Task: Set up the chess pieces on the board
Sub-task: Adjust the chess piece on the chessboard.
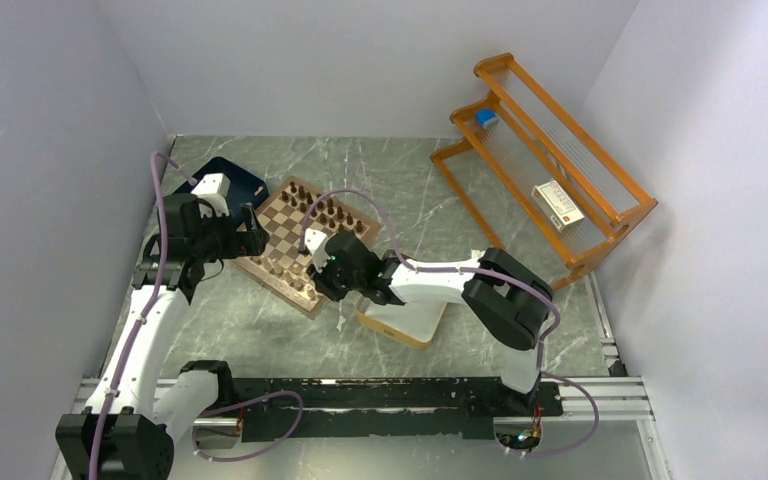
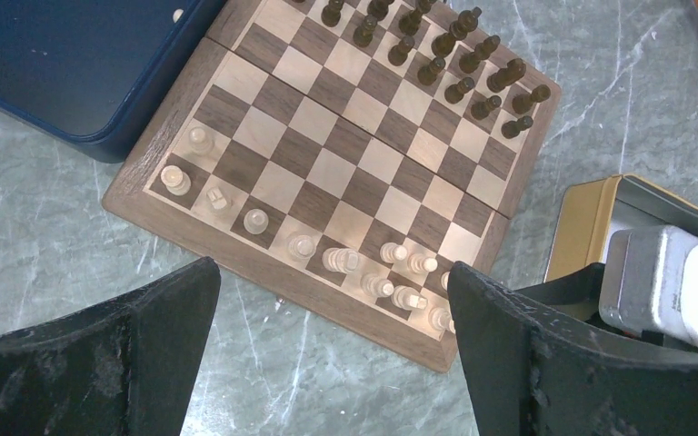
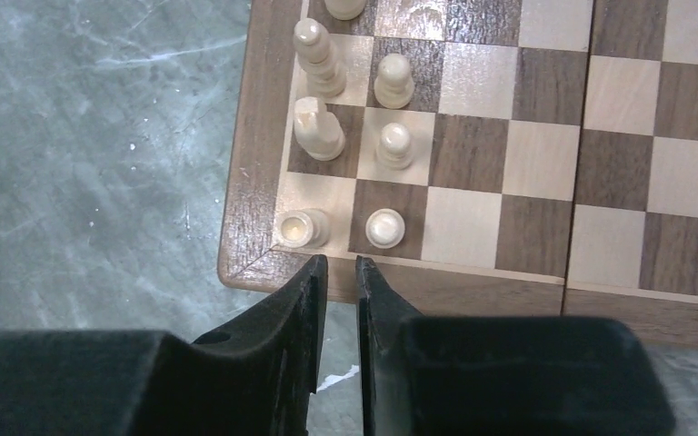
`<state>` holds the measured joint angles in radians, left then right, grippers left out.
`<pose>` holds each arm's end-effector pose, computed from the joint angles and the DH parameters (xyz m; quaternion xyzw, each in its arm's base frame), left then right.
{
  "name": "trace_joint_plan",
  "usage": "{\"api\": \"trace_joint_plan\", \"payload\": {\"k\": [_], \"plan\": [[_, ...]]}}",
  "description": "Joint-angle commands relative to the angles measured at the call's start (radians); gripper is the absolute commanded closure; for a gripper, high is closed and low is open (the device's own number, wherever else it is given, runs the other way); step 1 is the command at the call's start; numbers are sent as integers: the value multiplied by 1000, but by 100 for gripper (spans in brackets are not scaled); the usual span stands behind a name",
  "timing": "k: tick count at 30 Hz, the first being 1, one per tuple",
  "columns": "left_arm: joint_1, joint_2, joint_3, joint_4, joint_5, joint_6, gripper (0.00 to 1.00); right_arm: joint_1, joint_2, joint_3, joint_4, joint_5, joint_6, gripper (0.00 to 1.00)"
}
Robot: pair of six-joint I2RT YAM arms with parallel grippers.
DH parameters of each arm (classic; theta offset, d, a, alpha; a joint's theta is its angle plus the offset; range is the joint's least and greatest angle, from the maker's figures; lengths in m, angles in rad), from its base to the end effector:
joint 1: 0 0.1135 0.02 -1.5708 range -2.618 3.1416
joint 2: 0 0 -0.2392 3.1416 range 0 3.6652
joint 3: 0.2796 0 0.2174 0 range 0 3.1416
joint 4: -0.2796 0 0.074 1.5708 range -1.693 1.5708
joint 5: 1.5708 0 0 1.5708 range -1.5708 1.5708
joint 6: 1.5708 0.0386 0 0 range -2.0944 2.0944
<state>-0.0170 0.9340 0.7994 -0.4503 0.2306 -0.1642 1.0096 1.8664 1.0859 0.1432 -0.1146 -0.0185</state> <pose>0.1857 -0.0120 0.2756 -0.0100 0.8767 -0.1435 0.4590 0.1935 0.3162 0.1711 -0.4608 0.7637 0.2586 0.3709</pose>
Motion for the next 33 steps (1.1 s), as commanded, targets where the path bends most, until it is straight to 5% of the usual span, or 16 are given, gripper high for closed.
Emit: {"api": "trace_joint_plan", "payload": {"k": [1, 33], "plan": [[-6, -15, 12, 12, -14, 6, 0, 15, -4, 0, -7, 27, 17, 77], [-6, -16, 12, 12, -16, 5, 0, 43, 56, 45, -12, 46, 40, 76]]}}
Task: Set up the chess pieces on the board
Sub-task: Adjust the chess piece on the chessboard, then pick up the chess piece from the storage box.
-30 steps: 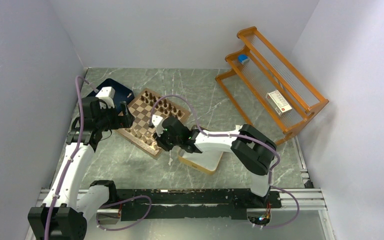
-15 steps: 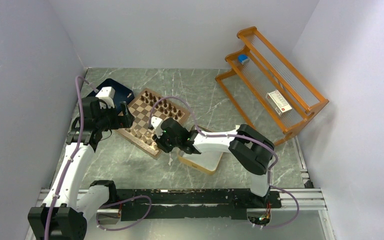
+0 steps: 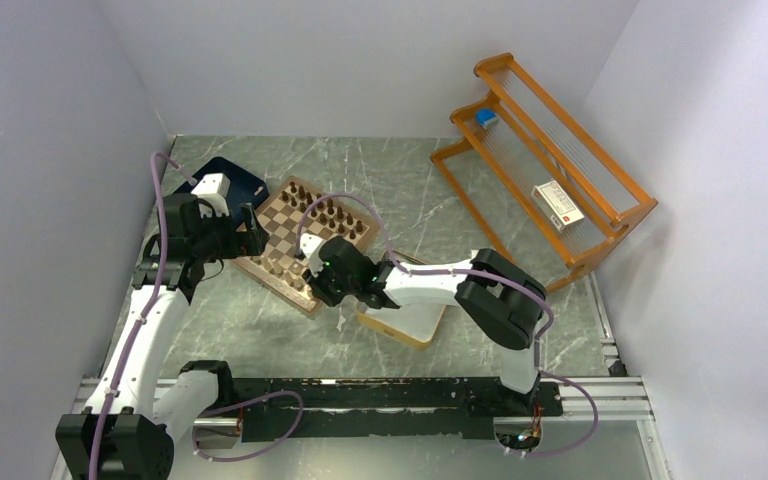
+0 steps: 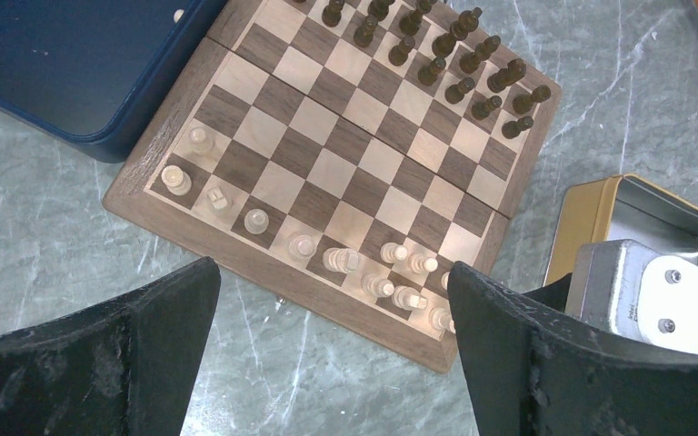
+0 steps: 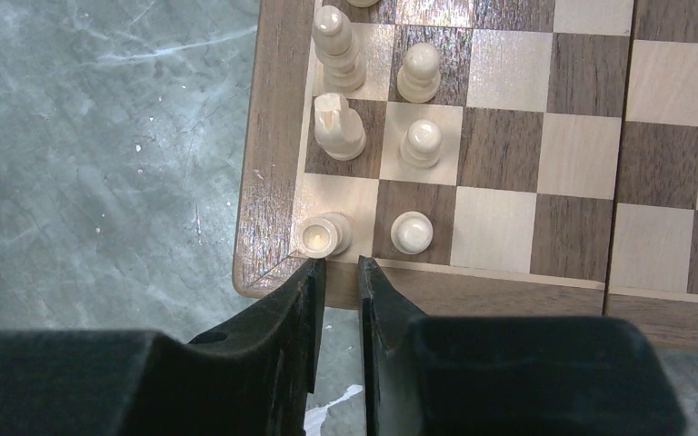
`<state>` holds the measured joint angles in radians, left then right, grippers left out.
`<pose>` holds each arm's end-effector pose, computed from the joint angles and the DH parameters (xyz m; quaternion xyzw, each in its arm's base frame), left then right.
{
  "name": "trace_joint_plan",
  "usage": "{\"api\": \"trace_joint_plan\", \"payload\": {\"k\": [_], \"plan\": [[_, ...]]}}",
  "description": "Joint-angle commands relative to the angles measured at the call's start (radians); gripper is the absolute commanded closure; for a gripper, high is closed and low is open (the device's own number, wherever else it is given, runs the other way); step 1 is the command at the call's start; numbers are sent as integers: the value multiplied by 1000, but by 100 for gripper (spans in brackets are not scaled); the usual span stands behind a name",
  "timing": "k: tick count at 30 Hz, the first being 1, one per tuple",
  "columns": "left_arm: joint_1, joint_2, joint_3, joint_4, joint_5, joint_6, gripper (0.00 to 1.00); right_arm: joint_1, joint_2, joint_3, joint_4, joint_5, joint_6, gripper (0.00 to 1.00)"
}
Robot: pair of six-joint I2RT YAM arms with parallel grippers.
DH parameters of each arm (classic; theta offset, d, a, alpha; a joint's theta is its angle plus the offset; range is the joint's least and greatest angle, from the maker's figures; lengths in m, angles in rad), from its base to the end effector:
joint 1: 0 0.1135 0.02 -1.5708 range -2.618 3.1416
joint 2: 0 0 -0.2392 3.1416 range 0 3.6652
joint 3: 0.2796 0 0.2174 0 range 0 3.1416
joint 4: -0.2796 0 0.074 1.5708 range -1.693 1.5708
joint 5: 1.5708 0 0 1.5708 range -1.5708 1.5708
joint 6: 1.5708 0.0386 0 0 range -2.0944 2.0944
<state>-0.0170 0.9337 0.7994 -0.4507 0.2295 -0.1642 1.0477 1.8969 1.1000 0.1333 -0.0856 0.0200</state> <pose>0.1857 -0.0119 0.2756 -0.0103 0.8768 -0.1430 0.4590 0.1841 0.3258 0.1633 -0.4577 0.7729 0.2559 0.3573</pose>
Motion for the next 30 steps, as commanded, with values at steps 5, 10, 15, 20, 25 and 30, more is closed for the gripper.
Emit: {"api": "trace_joint_plan", "payload": {"k": [5, 10, 15, 20, 25, 30], "plan": [[-6, -13, 12, 13, -9, 5, 0, 5, 32, 38, -7, 13, -1, 77], [-6, -10, 13, 14, -7, 5, 0, 5, 28, 38, -13, 15, -5, 77], [-6, -12, 12, 15, -5, 5, 0, 5, 35, 47, -21, 17, -6, 77], [-6, -12, 11, 14, -6, 4, 0, 5, 44, 61, -31, 12, -5, 77], [-6, -14, 11, 14, -20, -1, 0, 6, 43, 70, -55, 1, -9, 77], [-6, 15, 24, -26, -104, -25, 0, 6, -17, 66, -95, -24, 0, 77]]}}
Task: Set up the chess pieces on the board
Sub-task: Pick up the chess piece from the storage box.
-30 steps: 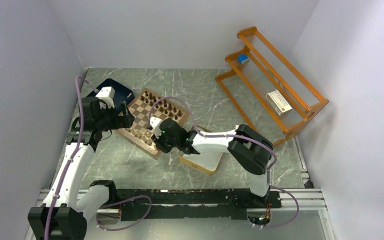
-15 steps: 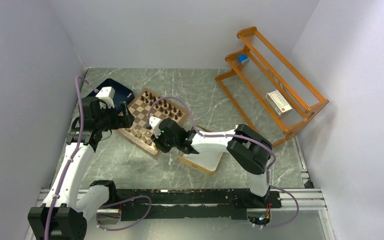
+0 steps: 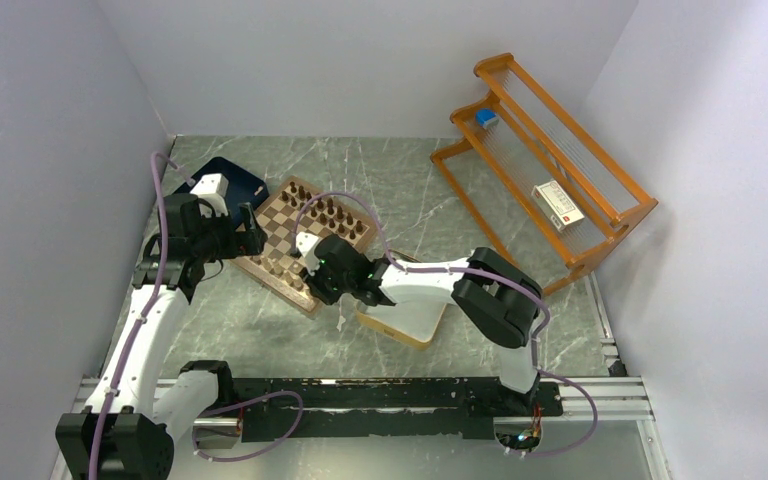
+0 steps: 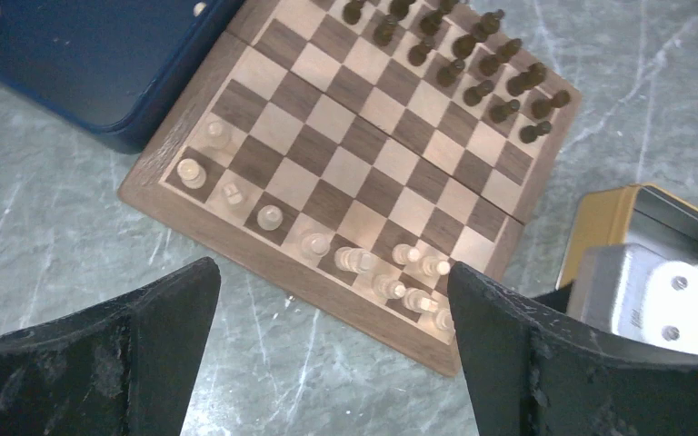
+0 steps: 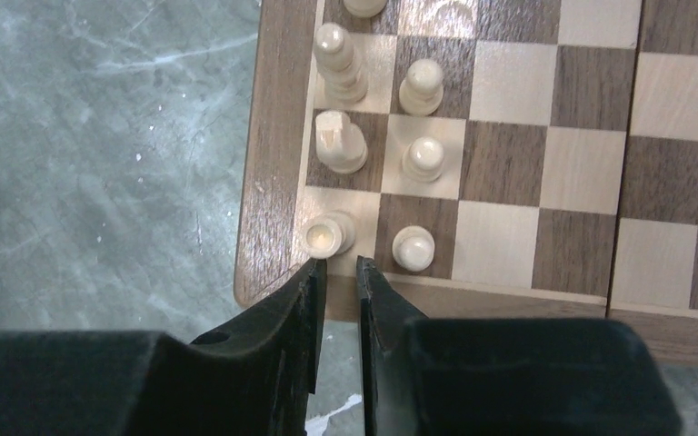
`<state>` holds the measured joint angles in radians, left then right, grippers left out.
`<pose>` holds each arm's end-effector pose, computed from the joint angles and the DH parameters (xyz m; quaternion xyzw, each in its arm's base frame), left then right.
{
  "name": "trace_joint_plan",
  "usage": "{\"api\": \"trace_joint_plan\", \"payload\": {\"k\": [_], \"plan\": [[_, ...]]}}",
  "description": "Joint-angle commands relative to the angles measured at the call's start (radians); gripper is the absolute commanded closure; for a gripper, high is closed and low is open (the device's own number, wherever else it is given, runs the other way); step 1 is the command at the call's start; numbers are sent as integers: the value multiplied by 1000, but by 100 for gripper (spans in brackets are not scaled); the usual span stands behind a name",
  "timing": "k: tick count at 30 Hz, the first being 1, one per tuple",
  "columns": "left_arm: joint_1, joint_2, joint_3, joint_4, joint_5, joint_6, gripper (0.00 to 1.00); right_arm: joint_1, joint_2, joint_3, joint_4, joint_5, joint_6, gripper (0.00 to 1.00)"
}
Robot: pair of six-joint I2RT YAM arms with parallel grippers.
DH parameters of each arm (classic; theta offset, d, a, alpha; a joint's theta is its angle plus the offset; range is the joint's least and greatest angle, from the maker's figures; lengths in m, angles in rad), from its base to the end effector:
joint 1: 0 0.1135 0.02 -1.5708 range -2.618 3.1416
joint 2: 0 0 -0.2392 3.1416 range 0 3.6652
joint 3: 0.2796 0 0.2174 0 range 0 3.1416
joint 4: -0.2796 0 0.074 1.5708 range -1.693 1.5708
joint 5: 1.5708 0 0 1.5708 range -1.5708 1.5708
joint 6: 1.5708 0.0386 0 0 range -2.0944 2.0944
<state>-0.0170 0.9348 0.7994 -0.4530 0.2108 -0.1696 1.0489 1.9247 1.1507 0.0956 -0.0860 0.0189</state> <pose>0.1859 -0.0112 0.2752 -0.0174 0.8781 -0.1361 0.4584 0.1875 0.3326 0.1641 -0.4600 0.7752 0.2528 0.3514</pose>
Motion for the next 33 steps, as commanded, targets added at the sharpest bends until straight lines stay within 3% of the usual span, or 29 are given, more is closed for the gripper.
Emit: {"api": "trace_joint_plan", "payload": {"k": [1, 6, 12, 16, 18, 23, 27, 30, 33], "plan": [[-6, 23, 35, -40, -111, -22, 0, 6, -65, 14, -64, -36, 8, 77], [-4, 113, 87, -87, -63, 5, 0, 6, -207, -23, -60, -90, 40, 70], [15, 266, 242, -109, -168, 1, 0, 5, -413, -154, 65, -178, 143, 47], [54, 399, 363, -110, -277, -7, 0, 4, -525, -212, 101, -219, 192, 26], [58, 454, 410, -94, -325, -5, 11, 5, -572, -213, 78, -213, 192, 2], [69, 613, 495, -42, -438, -15, 20, 2, -675, -246, 57, -124, 186, 0], [81, 754, 581, -35, -561, -6, 22, 1, -735, -293, 75, 63, 242, 0], [100, 862, 691, -45, -608, 23, 32, -1, -745, -292, 57, 169, 265, 0], [109, 945, 780, -64, -657, 26, 44, -3, -745, -300, 87, 173, 249, 0]]}}
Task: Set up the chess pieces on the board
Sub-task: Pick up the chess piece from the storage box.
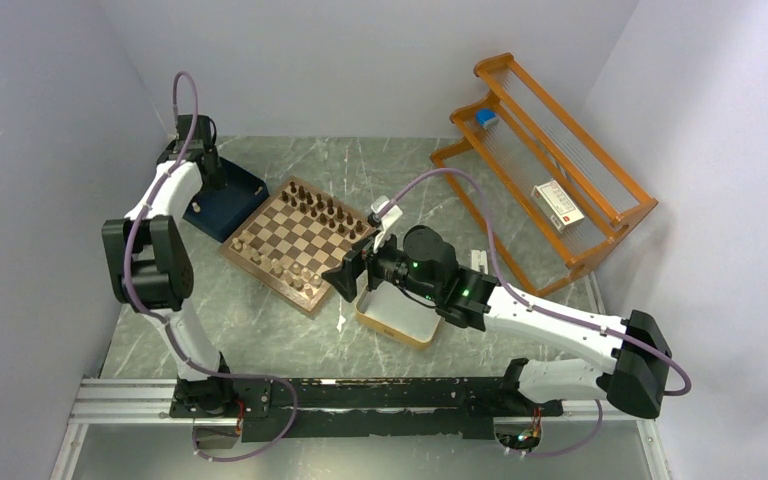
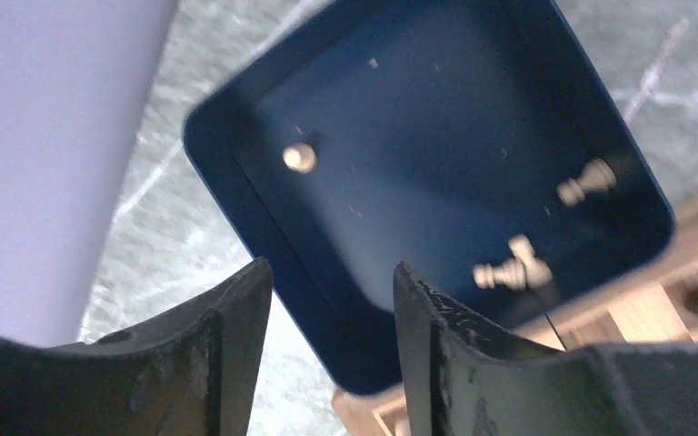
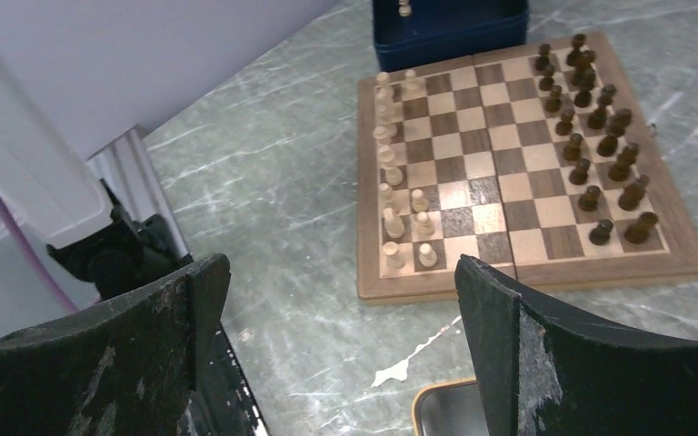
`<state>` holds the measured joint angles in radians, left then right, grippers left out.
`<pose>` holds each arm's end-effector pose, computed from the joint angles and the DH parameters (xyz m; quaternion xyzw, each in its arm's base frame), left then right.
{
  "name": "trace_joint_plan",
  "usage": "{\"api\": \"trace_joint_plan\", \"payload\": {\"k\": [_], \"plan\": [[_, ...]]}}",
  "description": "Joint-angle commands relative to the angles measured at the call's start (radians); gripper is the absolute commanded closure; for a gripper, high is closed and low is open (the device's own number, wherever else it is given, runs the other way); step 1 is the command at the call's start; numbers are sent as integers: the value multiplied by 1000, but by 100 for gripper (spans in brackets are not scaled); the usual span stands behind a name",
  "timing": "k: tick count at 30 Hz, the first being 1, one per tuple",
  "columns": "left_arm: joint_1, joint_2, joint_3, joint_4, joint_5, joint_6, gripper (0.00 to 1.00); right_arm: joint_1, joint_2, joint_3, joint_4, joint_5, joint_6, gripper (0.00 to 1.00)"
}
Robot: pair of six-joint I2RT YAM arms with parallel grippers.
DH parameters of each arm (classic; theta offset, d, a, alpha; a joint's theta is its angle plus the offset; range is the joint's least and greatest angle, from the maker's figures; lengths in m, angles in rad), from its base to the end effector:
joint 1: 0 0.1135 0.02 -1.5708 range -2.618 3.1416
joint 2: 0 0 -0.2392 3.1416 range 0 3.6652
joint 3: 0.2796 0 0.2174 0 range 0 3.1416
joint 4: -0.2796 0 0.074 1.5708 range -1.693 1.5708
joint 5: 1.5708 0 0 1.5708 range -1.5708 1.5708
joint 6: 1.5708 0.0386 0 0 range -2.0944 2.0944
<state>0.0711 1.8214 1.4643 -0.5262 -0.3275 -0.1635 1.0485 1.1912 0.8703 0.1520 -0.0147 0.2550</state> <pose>0.3644 0.0384 0.2430 -0.1633 0.9161 0.1380 0.3392 0.1290 0.2252 0.3078 -0.2997 0.7030 0.3957 0.5093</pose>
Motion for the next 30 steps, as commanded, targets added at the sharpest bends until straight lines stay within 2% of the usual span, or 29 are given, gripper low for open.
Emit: {"api": "trace_joint_plan", "payload": {"k": [1, 5, 9, 14, 30], "plan": [[28, 72, 121, 28, -109, 23, 47, -3, -7, -20, 40, 92, 6, 0], [54, 138, 154, 68, -18, 32, 52, -4, 28, 5, 13, 106, -17, 0], [72, 214, 222, 21, -13, 15, 54, -7, 42, 14, -5, 160, -43, 0], [96, 269, 240, 37, 55, 5, 58, -6, 52, 15, -11, 195, -56, 0], [114, 324, 226, 57, 4, 10, 60, -5, 98, 33, -26, 221, -81, 0]]}}
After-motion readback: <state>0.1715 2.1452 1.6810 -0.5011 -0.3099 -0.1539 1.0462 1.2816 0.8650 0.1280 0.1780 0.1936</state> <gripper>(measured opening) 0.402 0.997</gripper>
